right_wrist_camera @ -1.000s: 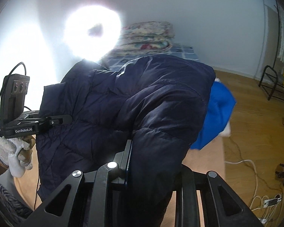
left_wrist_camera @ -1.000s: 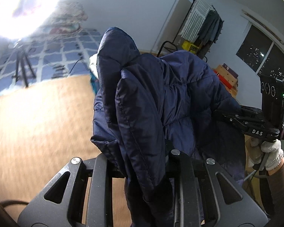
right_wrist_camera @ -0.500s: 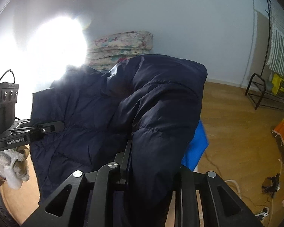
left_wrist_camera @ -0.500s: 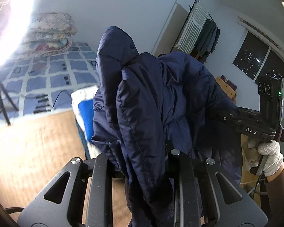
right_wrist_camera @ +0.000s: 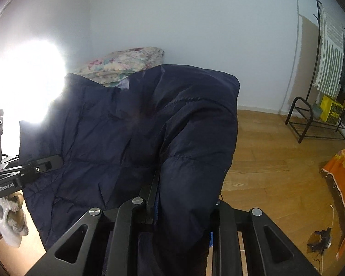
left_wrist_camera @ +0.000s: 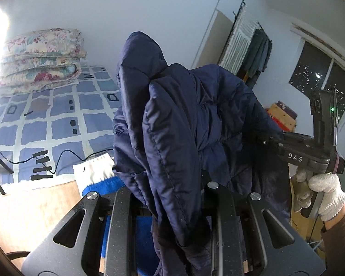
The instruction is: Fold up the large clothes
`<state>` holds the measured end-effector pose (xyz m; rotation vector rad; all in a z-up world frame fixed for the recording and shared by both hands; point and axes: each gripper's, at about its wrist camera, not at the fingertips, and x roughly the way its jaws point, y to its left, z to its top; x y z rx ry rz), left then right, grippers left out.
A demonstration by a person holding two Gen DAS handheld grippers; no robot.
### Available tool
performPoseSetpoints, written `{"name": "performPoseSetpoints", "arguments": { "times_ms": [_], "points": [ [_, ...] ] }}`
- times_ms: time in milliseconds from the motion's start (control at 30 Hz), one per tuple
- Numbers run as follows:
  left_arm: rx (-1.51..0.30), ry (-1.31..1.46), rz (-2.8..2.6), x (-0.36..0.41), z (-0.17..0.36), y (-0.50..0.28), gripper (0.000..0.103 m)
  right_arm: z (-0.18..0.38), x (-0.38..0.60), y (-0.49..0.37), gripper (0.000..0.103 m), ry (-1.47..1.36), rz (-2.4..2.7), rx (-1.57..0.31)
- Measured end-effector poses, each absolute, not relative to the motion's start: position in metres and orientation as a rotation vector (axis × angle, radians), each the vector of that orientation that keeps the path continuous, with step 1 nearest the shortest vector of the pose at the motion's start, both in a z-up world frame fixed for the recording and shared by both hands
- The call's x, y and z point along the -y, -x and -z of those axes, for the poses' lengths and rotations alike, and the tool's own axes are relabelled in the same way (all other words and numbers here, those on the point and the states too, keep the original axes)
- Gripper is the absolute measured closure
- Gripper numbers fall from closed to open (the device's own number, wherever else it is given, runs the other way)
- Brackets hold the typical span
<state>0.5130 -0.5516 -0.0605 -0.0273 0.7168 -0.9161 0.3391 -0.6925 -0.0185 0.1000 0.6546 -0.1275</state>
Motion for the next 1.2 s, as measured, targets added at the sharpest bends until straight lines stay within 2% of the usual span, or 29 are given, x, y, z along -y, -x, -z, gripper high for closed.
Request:
{"name": "performPoseSetpoints", "arguments": {
  "times_ms": [400, 500, 567, 633, 700, 767, 800, 833, 867, 1200],
  "points": [
    [-0.776, 0.005, 0.838, 0.563, 0.111, -0.545, 0.083, 0.073, 0.707, -0.394, 0.081, -0.088, 0.134, -0.763],
    [-0.787, -0.008, 0.824, 0.563, 0.118, -0.546, 0.082, 0.080, 0.710, -0.397, 0.075, -0.072, 0.152, -0.791],
    [-0.794, -0.022, 0.810, 0.564, 0.121, -0.546, 0.077, 0.085, 0.713, -0.399, 0.063, -0.065, 0.180, -0.813],
    [-0.790, -0.040, 0.795, 0.566, 0.123, -0.544, 0.073, 0.092, 0.713, -0.400, 0.054, -0.055, 0.229, -0.837],
    [-0.780, -0.059, 0.782, 0.565, 0.125, -0.541, 0.071, 0.097, 0.711, -0.401, 0.039, -0.025, 0.299, -0.848],
    [-0.775, -0.073, 0.781, 0.565, 0.125, -0.537, 0.063, 0.097, 0.705, -0.401, 0.024, 0.034, 0.387, -0.842],
    [-0.772, -0.077, 0.774, 0.563, 0.126, -0.535, 0.060, 0.096, 0.703, -0.400, 0.022, 0.054, 0.417, -0.834],
    [-0.766, -0.077, 0.760, 0.560, 0.125, -0.532, 0.052, 0.094, 0.702, -0.399, 0.020, 0.056, 0.426, -0.823],
    [-0.762, -0.070, 0.760, 0.557, 0.124, -0.531, 0.050, 0.091, 0.700, -0.397, 0.019, 0.050, 0.422, -0.816],
    [-0.741, -0.025, 0.746, 0.519, 0.107, -0.510, 0.050, 0.075, 0.685, -0.361, 0.018, -0.012, 0.401, -0.744]
  ]
}}
